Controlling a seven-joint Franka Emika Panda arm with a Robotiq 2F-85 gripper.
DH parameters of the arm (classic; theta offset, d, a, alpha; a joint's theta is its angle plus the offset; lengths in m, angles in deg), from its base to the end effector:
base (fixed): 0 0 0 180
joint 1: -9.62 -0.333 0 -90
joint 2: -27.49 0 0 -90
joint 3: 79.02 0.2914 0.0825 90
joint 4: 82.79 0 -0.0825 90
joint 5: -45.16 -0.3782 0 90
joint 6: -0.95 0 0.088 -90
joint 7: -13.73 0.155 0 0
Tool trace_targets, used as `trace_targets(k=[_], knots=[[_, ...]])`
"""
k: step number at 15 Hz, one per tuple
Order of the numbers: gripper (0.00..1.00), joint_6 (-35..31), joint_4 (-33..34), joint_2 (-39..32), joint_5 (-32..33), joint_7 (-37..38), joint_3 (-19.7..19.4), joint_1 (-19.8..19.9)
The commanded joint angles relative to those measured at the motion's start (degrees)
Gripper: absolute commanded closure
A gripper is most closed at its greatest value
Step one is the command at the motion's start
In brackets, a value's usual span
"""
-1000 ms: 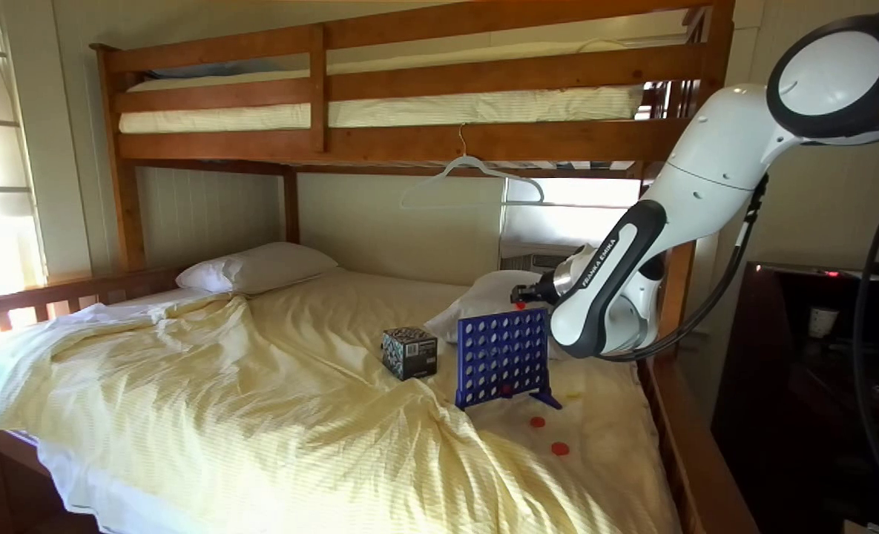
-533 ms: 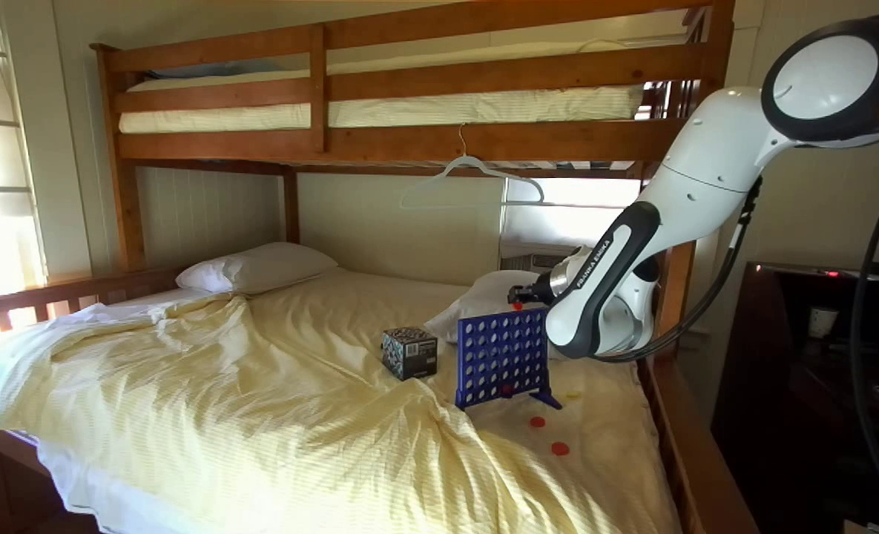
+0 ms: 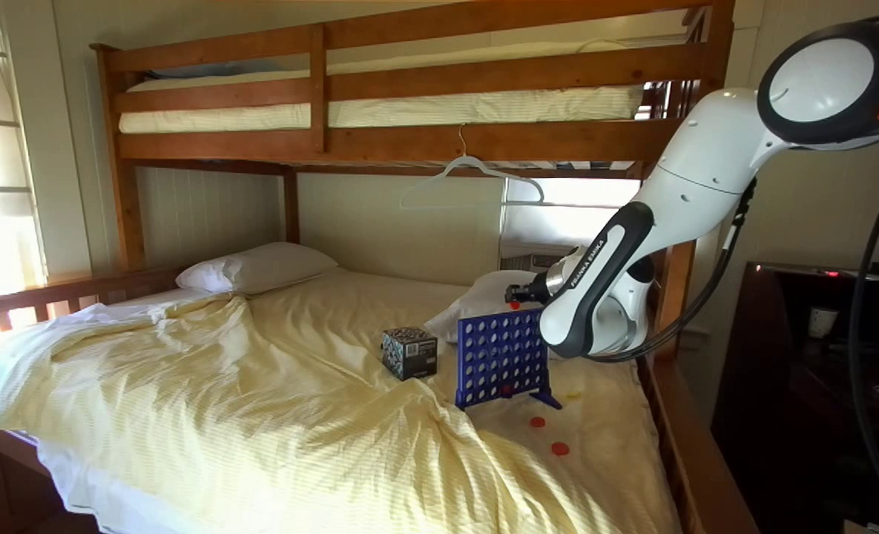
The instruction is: Pick up the orange chip and put it into the connect four game
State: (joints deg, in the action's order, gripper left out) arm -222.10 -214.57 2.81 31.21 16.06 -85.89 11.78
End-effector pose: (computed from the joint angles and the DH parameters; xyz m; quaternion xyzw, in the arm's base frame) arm 0.5832 -0.1309 0.2705 0.8146 -0.1831 0.5459 0.0702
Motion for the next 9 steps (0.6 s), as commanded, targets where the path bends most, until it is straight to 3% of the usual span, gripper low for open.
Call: trace_targets(k=[1,9], knots=[[0.9,-1.5,1.5,-1.7,-3.0,-2.0,-0.4,-1.2],[0.9,-2.2,1.4,-2.1,-3.5,-2.7,-0.5,-1.4]])
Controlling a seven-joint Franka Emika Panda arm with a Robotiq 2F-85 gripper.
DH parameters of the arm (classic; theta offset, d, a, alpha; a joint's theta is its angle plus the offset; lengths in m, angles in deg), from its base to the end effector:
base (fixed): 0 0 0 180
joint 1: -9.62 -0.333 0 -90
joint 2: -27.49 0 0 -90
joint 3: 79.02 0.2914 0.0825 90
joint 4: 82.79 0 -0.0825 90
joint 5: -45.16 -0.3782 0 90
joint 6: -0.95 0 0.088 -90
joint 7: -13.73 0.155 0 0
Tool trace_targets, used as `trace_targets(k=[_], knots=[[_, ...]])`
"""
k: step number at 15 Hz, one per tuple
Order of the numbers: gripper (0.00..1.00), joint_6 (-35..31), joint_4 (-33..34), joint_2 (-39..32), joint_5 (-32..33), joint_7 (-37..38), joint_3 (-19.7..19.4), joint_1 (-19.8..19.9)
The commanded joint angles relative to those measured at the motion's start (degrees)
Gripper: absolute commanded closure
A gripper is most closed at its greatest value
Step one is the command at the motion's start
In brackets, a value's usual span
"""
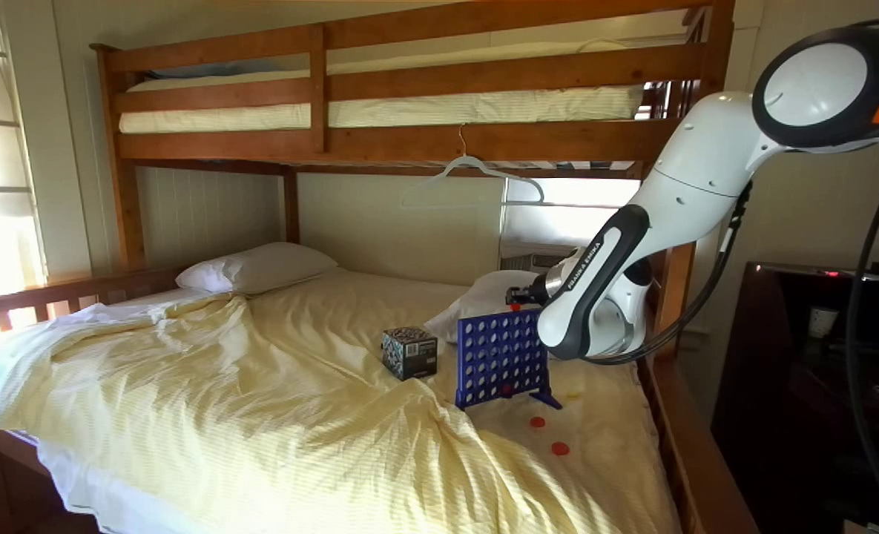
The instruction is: Pick up the orange chip and put it into the connect four game
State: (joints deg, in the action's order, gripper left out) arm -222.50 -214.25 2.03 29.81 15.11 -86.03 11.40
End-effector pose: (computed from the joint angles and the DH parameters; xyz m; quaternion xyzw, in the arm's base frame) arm 0.5829 -0.1323 0.2658 0.8144 -0.1852 0.5445 0.0773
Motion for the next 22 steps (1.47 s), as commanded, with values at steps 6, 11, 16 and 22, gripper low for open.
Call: trace_targets(k=[6,11,16,22], knots=[[0.9,-2.7,0.8,-1.6,-1.7,-2.6,-0.4,-0.9],[0.9,-2.9,0.4,-1.7,-1.3,-3.1,-0.4,-0.8],[0.9,-2.6,0.0,-1.4,-0.8,-3.1,-0.3,-0.6],[0.9,-4.6,-0.1,-2.2,-0.9,-2.4,0.1,-0.5]])
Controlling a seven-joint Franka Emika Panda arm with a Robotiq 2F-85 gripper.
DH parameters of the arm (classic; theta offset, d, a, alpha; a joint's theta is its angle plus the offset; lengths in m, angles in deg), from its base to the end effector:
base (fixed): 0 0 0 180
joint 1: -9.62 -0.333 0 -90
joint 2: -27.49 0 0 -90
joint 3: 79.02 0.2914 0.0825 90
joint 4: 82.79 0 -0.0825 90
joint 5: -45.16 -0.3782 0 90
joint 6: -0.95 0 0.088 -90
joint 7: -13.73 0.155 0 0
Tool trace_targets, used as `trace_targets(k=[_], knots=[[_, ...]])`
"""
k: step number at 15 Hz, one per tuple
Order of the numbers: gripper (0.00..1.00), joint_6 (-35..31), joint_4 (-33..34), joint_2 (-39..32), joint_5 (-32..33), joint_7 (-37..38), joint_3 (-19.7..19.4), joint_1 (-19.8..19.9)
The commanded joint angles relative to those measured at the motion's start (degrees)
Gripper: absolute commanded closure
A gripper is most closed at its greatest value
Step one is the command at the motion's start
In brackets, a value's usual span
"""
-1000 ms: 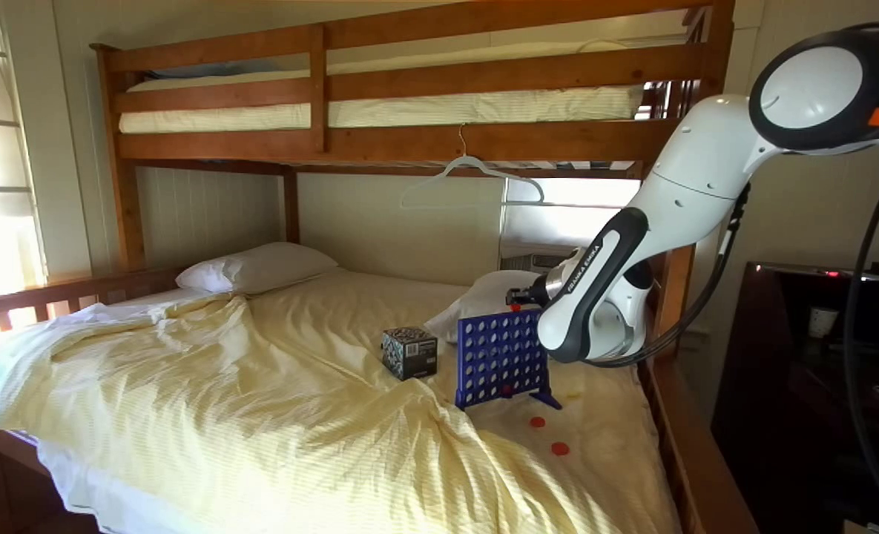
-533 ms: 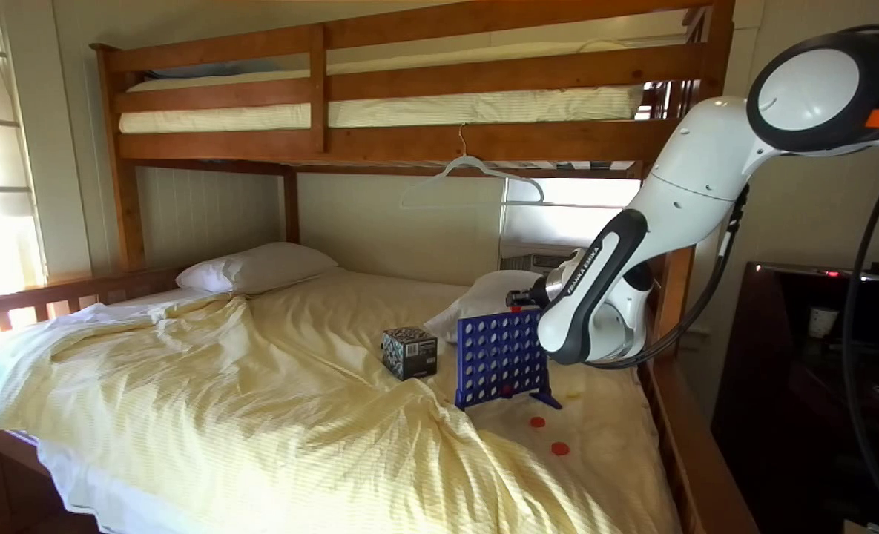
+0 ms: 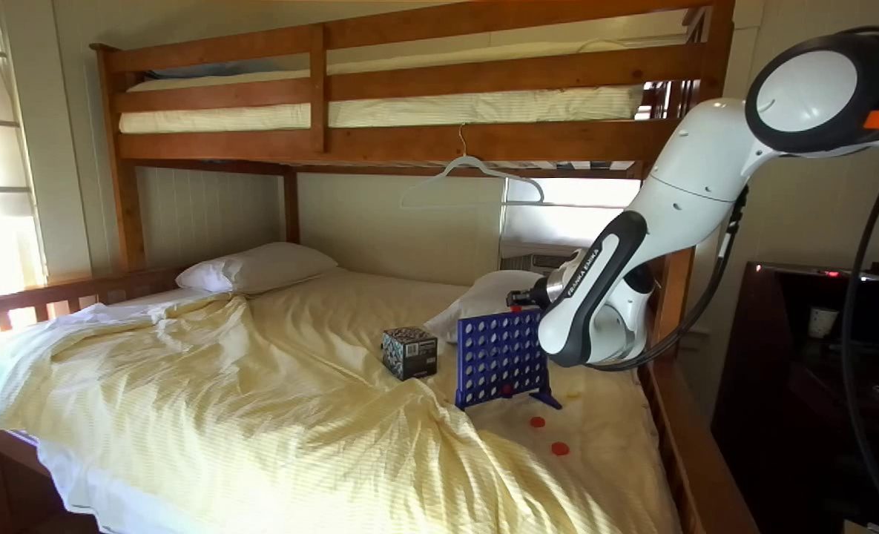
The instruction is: Pick up the orange chip and put it into the connect four game
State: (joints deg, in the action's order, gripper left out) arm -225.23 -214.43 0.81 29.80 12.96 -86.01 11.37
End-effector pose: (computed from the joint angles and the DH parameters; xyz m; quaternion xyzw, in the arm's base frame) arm 0.5795 -0.1317 0.2606 0.8115 -0.1669 0.5523 0.0931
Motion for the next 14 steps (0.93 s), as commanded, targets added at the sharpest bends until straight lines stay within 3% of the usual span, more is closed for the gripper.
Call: trace_targets(k=[1,12,13,14], knots=[[0.9,-1.6,0.0,-1.0,-0.9,-0.3,0.2,-0.5],[0.9,0.0,-0.5,-1.3,-1.5,-1.2,0.1,-1.2],[0.86,-0.1,-0.5,-1.3,-1.7,-1.2,0.1,-1.2],[0.62,-0.2,-0.5,-1.3,-1.7,-1.2,0.1,-1.2]])
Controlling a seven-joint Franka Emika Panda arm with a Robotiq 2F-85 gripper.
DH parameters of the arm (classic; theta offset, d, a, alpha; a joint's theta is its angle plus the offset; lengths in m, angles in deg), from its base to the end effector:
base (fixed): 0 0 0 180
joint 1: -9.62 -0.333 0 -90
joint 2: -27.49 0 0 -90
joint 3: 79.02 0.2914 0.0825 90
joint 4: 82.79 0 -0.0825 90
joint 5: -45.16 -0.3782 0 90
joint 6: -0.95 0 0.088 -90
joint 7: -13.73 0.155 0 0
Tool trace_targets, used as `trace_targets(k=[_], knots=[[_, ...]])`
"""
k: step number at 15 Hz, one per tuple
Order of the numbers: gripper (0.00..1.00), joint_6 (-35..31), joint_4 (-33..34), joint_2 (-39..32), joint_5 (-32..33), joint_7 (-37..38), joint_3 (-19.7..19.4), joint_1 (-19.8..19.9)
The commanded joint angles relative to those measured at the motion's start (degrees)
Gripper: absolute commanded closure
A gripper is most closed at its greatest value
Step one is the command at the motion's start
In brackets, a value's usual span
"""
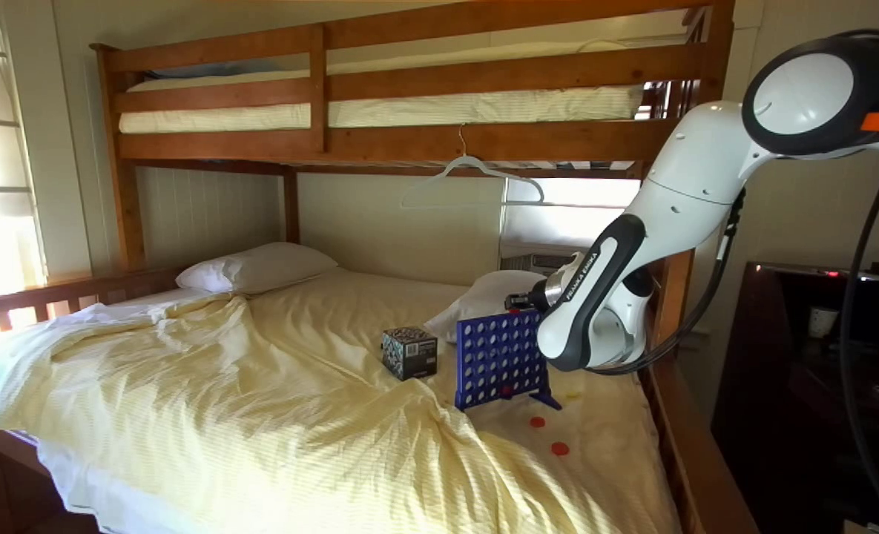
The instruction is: Pick up the orange chip and put it into the connect four game
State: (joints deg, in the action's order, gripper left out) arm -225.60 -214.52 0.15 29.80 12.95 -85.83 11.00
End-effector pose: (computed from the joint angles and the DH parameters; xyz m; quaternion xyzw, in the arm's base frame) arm 0.5792 -0.1262 0.2542 0.8141 -0.1628 0.5498 0.0915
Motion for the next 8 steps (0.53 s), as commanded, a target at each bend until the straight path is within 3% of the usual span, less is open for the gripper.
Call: trace_targets(k=[1,3,8], knots=[[0.39,0.2,-0.5,-0.6,-1.8,-1.2,-0.1,-0.9],[0.36,0.1,-0.6,-0.8,-1.8,-1.2,-0.1,-1.0],[0.02,0.0,-0.6,-0.8,-1.5,-0.9,0.0,-1.1]])
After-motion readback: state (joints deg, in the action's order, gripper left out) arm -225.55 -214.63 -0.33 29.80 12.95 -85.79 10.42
